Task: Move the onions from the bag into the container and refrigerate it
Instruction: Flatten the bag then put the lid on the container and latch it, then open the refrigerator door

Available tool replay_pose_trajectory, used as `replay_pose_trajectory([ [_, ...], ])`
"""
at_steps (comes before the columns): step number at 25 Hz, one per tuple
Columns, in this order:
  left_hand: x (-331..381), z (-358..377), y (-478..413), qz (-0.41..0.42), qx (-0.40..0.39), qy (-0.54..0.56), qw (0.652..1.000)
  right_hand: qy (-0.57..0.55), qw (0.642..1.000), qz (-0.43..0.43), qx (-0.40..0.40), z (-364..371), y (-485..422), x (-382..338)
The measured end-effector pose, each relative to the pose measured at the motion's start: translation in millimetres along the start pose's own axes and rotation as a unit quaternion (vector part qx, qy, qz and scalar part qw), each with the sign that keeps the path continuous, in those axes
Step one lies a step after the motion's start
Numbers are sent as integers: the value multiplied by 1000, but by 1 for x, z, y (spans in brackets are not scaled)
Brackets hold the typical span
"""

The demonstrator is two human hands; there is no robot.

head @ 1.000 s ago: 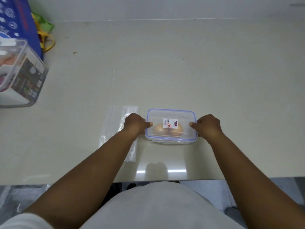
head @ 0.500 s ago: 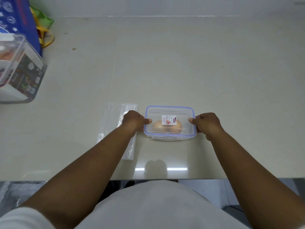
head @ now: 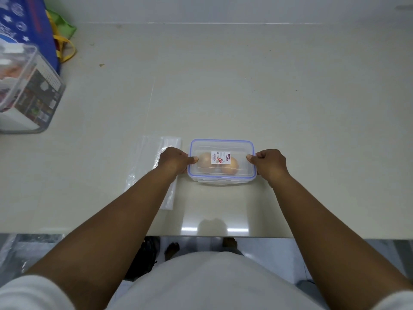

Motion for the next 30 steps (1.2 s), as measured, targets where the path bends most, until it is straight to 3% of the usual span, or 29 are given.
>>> replay_pose_trajectory([
  [5, -4, 4, 2, 27, 9, -19, 999, 10, 1000, -10, 28, 4, 3, 5],
  [10, -14, 10, 14, 110, 23, -50, 992, 41, 997, -1, 64, 19, 42, 18],
  [14, -24, 9, 41, 259, 83, -31, 962, 19, 992, -28, 124, 23, 106, 50],
  [16, -29, 17, 63, 344, 76, -31, 935, 24, 986, -26, 160, 21, 145, 76],
  [19, -36, 54, 105, 414, -40, -25, 909, 13, 979, 5, 203, 12, 210, 119],
  [23, -43, 134, 171, 423, -243, -67, 870, 19, 954, 77, 289, -20, 300, 185],
  [26, -42, 202, 232, 451, -348, -123, 813, 43, 911, 136, 387, -69, 368, 231],
  [30, -34, 289, 333, 463, -465, -165, 736, 124, 824, 174, 524, -155, 450, 267],
])
Point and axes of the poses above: each hand's wrist, its own y-axis away from the middle knuckle, its own z-axis out of the palm, x = y × z, the point moved 4 cm from there along -y, towards the middle knuckle, and after that the axes turned 6 degrees about y, right-handed, at the moved point
